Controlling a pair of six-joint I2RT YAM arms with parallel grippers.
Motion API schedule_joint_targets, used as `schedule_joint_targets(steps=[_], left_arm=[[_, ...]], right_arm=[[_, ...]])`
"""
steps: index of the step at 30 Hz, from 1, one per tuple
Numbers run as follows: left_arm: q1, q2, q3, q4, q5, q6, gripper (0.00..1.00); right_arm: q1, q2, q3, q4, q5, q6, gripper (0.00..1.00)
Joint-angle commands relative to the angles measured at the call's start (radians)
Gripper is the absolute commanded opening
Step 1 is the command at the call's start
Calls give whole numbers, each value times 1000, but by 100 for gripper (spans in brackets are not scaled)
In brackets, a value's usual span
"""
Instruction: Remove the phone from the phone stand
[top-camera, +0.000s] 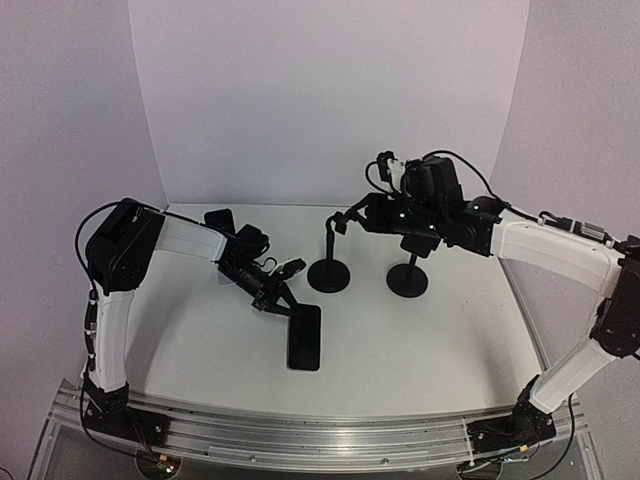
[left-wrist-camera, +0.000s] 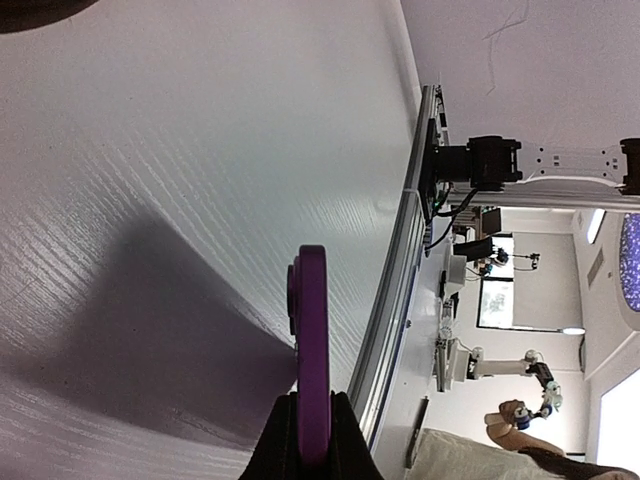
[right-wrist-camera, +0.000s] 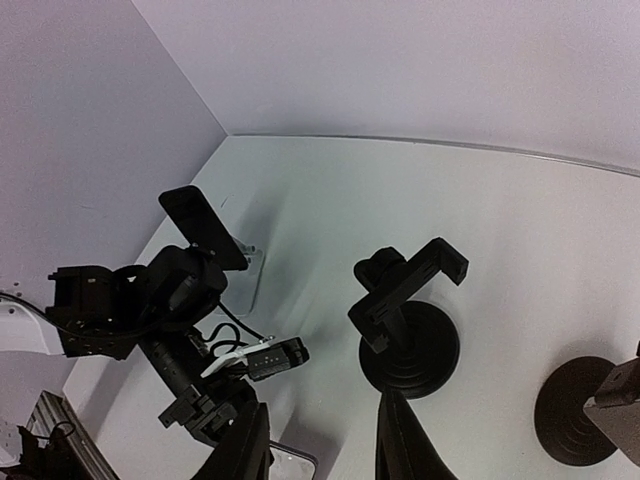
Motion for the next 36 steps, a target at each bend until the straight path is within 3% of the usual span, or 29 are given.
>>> schedule_joint_targets(steps=[1,6,11,20,36], left_arm=[[1,53,23,-10,64,60,0],[6,104,71,-75,52,117,0],[9,91,35,-74,40,108,17],[17,68,5,-49,-36,85,31],[11,76,108,-104,-157,85,43]], right_arm=[[14,-33,-7,-1,-25,42,32],[18,-17,13,-4,-25,39,34],[21,12,37,-6,-33,24,35],[20,37,53,-6,-46,15,37],[20,26,36,-5,-48,21,38]])
